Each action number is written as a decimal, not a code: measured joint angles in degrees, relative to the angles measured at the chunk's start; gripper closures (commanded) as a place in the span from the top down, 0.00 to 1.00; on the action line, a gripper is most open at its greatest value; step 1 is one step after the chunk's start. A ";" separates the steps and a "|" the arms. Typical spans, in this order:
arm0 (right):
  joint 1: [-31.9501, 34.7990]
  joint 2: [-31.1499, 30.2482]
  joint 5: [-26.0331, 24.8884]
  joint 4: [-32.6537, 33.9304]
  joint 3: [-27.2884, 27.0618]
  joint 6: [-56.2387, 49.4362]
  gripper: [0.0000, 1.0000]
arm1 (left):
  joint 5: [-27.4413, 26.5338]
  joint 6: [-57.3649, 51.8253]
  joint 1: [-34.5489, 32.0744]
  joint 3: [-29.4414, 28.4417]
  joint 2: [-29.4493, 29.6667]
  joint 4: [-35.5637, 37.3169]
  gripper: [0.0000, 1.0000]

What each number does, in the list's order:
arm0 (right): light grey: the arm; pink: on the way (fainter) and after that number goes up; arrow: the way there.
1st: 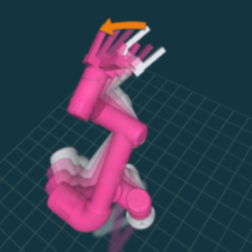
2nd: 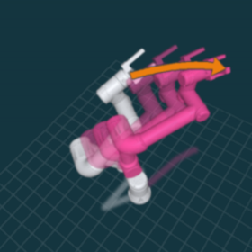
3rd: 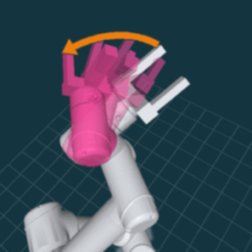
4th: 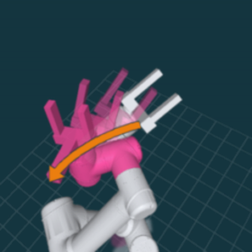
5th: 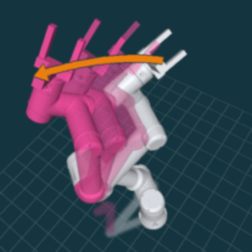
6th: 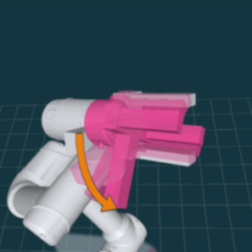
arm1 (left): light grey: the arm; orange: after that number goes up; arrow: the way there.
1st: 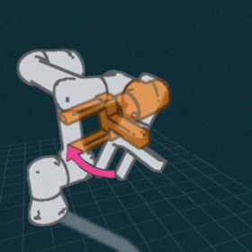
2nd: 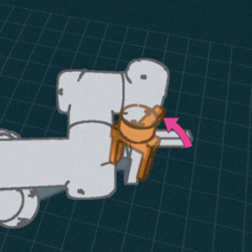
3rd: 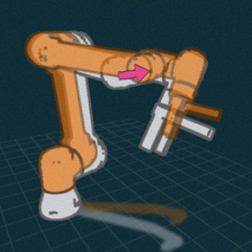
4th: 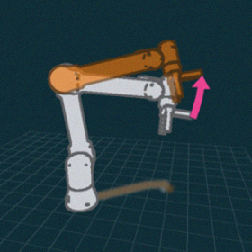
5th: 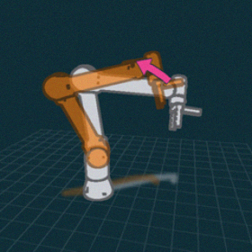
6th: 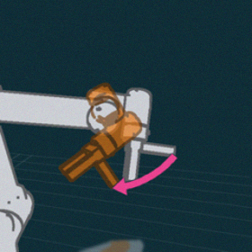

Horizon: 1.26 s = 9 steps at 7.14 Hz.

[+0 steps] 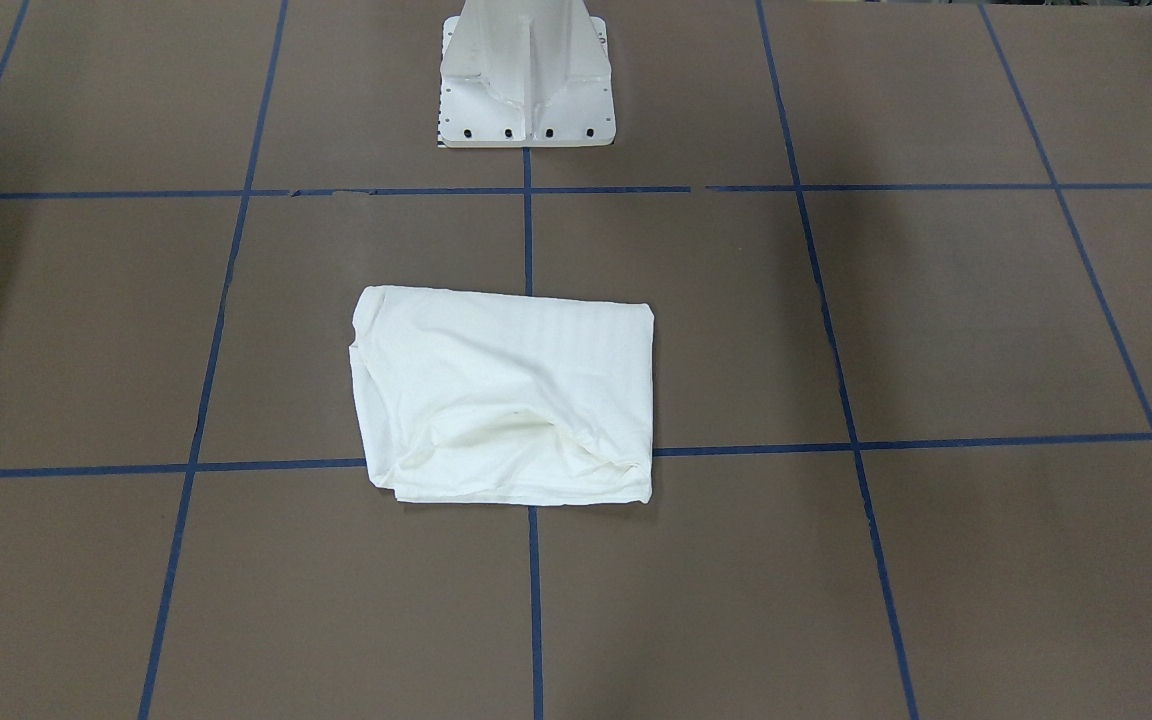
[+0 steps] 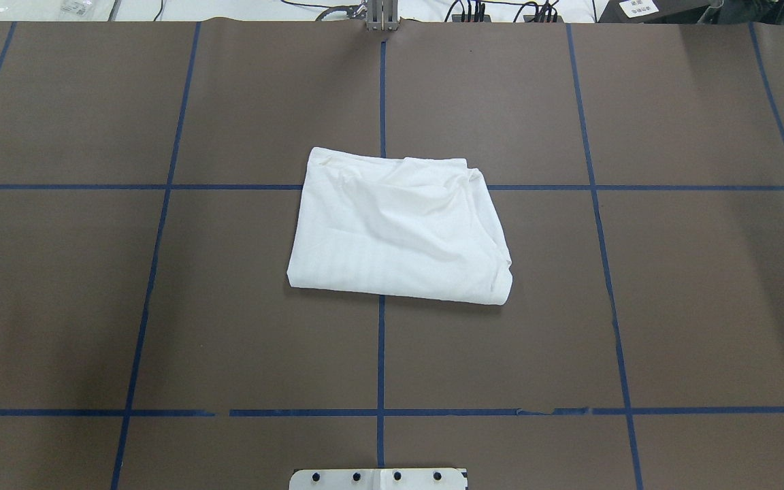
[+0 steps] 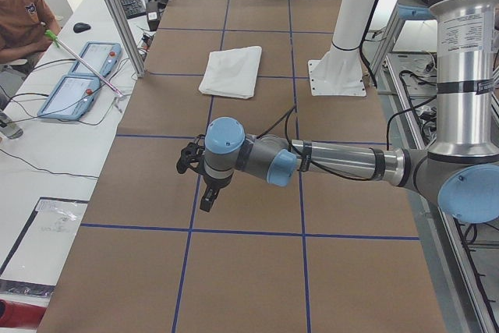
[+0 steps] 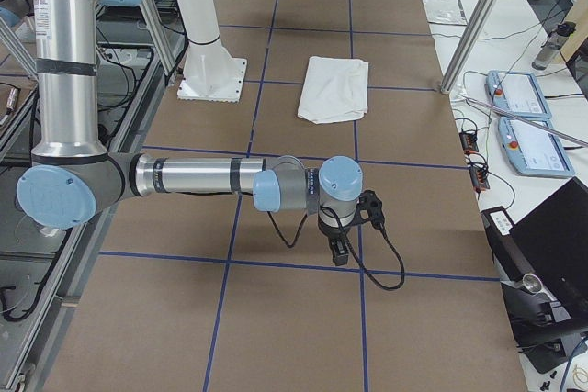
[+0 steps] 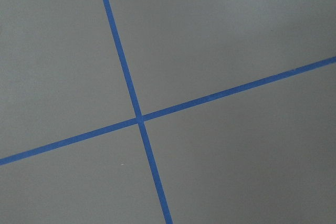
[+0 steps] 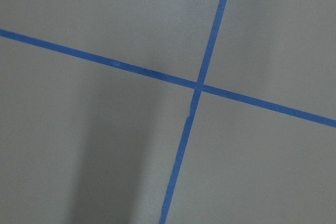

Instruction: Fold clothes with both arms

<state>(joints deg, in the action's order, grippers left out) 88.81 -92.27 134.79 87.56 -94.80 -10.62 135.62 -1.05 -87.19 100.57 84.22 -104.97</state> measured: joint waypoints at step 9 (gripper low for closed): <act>-0.04 0.40 -0.21 -0.05 -0.01 -0.02 1.00 | 0.10 0.00 0.00 1.23 0.16 -0.09 1.00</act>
<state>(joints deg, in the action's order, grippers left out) 88.77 -91.87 134.58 87.51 -94.81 -10.64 135.72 -1.05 -87.19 101.80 84.37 -105.06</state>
